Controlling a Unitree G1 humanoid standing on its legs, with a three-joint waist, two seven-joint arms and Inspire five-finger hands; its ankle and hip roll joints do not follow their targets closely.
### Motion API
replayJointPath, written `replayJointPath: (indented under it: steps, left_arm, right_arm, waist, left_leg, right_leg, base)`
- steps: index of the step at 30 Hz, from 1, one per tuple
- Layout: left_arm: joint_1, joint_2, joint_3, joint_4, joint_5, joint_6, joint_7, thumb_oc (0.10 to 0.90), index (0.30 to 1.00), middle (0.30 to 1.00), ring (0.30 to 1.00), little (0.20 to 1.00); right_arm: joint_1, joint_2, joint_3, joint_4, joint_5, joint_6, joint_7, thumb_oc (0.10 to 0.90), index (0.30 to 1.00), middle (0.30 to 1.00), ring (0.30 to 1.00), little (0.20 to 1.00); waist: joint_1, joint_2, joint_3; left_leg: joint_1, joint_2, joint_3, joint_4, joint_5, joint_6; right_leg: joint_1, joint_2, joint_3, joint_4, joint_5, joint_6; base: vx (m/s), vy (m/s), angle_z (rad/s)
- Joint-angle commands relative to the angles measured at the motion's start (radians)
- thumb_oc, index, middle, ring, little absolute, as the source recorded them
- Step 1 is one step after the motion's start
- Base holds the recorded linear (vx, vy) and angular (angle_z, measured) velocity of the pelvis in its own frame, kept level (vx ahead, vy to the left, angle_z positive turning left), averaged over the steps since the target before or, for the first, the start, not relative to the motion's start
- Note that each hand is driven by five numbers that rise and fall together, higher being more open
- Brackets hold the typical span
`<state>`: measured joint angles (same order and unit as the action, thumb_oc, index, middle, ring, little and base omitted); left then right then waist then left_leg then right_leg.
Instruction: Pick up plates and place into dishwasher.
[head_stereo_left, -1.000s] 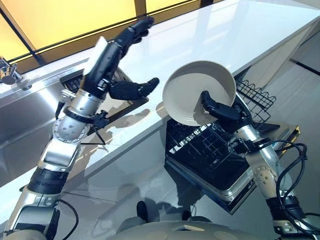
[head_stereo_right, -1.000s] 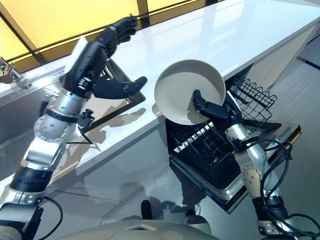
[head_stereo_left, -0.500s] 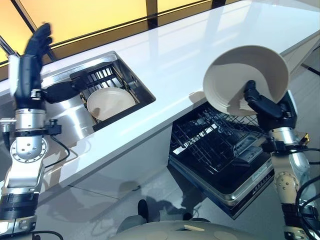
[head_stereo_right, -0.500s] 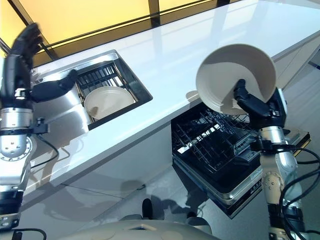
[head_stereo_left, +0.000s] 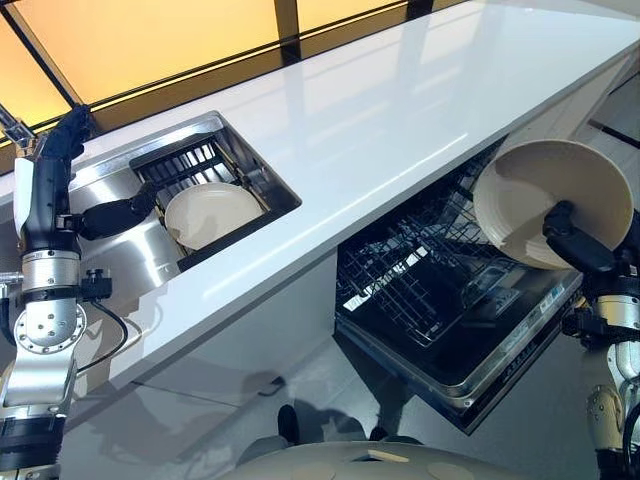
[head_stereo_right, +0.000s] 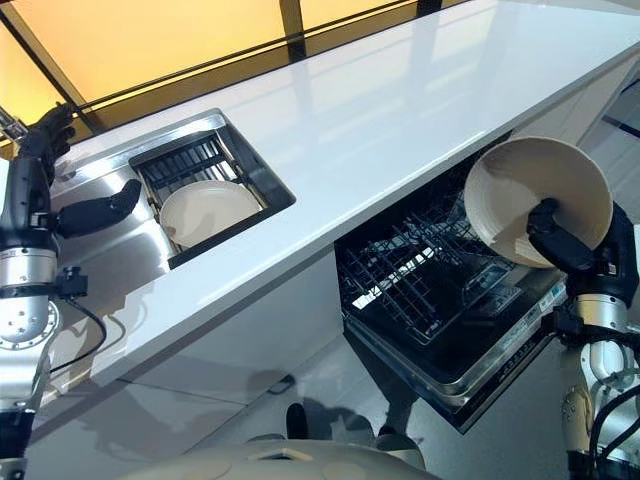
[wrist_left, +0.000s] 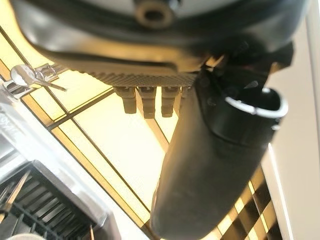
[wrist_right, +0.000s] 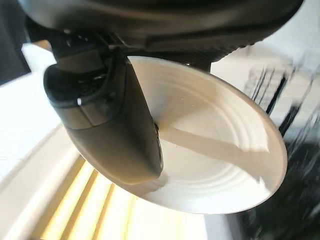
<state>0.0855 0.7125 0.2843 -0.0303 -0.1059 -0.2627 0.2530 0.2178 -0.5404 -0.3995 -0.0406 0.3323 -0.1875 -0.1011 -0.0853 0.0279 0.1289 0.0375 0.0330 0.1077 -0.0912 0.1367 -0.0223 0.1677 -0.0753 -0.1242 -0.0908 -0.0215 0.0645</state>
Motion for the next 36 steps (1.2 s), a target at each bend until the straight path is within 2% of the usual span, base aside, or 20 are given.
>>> replayJointPath:
  steps: [1, 3, 8, 15, 19, 24, 33, 36]
  left_arm:
    - [-0.094, 0.072, 0.111, -0.008, -0.003, -0.044, 0.044, 0.8, 0.9, 0.9, 0.9, 0.9]
    - [-0.1, 0.075, 0.098, -0.018, -0.003, -0.042, 0.051, 0.8, 0.9, 0.9, 0.9, 0.9]
    - [-0.117, 0.078, 0.063, -0.044, 0.004, -0.033, 0.063, 0.8, 0.9, 0.9, 0.9, 0.9]
    - [-0.165, 0.077, -0.006, -0.072, 0.01, -0.042, 0.075, 0.8, 0.9, 0.9, 0.9, 0.9]
    - [-0.191, 0.077, -0.046, -0.09, 0.01, -0.032, 0.074, 0.8, 0.9, 0.9, 0.9, 0.9]
    - [-0.234, 0.068, -0.113, -0.093, 0.012, -0.033, 0.062, 0.8, 0.9, 0.9, 0.9, 0.9]
    - [-0.304, 0.051, -0.183, -0.102, -0.002, -0.022, 0.045, 0.8, 0.9, 0.9, 0.9, 0.9]
    - [-0.333, 0.046, -0.203, -0.103, -0.006, -0.024, 0.04, 0.8, 0.9, 0.9, 0.9, 0.9]
  right_arm:
    - [-0.081, -0.112, -0.051, -0.033, -0.124, -0.096, -0.05, 0.1, 0.3, 0.3, 0.3, 0.2]
    - [-0.08, -0.135, -0.031, -0.02, -0.19, -0.072, -0.065, 0.1, 0.3, 0.3, 0.3, 0.2]
    - [-0.098, -0.161, 0.037, -0.006, -0.26, -0.007, -0.067, 0.1, 0.3, 0.3, 0.3, 0.2]
    - [-0.184, -0.157, 0.22, 0.067, -0.352, 0.054, -0.085, 0.1, 0.3, 0.3, 0.3, 0.2]
    - [-0.239, -0.152, 0.305, 0.113, -0.351, 0.081, -0.095, 0.1, 0.3, 0.3, 0.3, 0.2]
    - [-0.334, -0.129, 0.438, 0.252, -0.375, 0.119, -0.121, 0.1, 0.3, 0.3, 0.3, 0.2]
    - [-0.476, -0.1, 0.6, 0.429, -0.356, 0.183, -0.128, 0.1, 0.3, 0.3, 0.3, 0.2]
    - [-0.527, -0.08, 0.64, 0.477, -0.314, 0.202, -0.122, 0.1, 0.3, 0.3, 0.3, 0.2]
  waist:
    - [-0.003, -0.033, -0.044]
    - [-0.001, -0.034, -0.038]
    - [0.008, -0.034, -0.029]
    - [0.032, -0.035, -0.019]
    - [0.05, -0.034, -0.016]
    - [0.084, -0.039, -0.018]
    - [0.134, -0.043, -0.02]
    - [0.146, -0.043, -0.024]
  left_leg:
    - [0.09, -0.042, -0.018, 0.004, -0.137, -0.011]
    - [0.09, -0.043, -0.02, 0.004, -0.136, -0.011]
    - [0.088, -0.045, -0.027, 0.004, -0.135, -0.01]
    - [0.089, -0.046, -0.037, 0.004, -0.137, -0.008]
    - [0.09, -0.047, -0.048, 0.004, -0.136, -0.008]
    - [0.092, -0.05, -0.064, 0.004, -0.141, -0.006]
    - [0.096, -0.053, -0.093, 0.004, -0.143, -0.006]
    - [0.097, -0.053, -0.1, 0.004, -0.142, -0.007]
  right_leg:
    - [-0.059, 0.006, -0.013, 0.004, 0.081, 0.045]
    - [-0.059, 0.006, -0.013, 0.004, 0.082, 0.045]
    - [-0.058, 0.004, -0.016, 0.004, 0.082, 0.045]
    - [-0.054, -0.004, -0.031, 0.004, 0.083, 0.047]
    - [-0.048, -0.007, -0.04, 0.004, 0.081, 0.048]
    - [-0.041, -0.015, -0.058, 0.004, 0.078, 0.05]
    - [-0.025, -0.026, -0.083, 0.004, 0.076, 0.047]
    - [-0.022, -0.027, -0.09, 0.004, 0.075, 0.046]
  base:
    - [-0.02, -0.001, -0.04]
    - [-0.01, 0.0, -0.02]
    - [0.0, 0.0, 0.0]
    - [0.0, 0.0, 0.0]
    - [0.0, 0.002, 0.07]
    - [0.02, 0.004, 0.08]
    - [0.03, -0.002, 0.13]
    - [0.0, 0.004, 0.16]
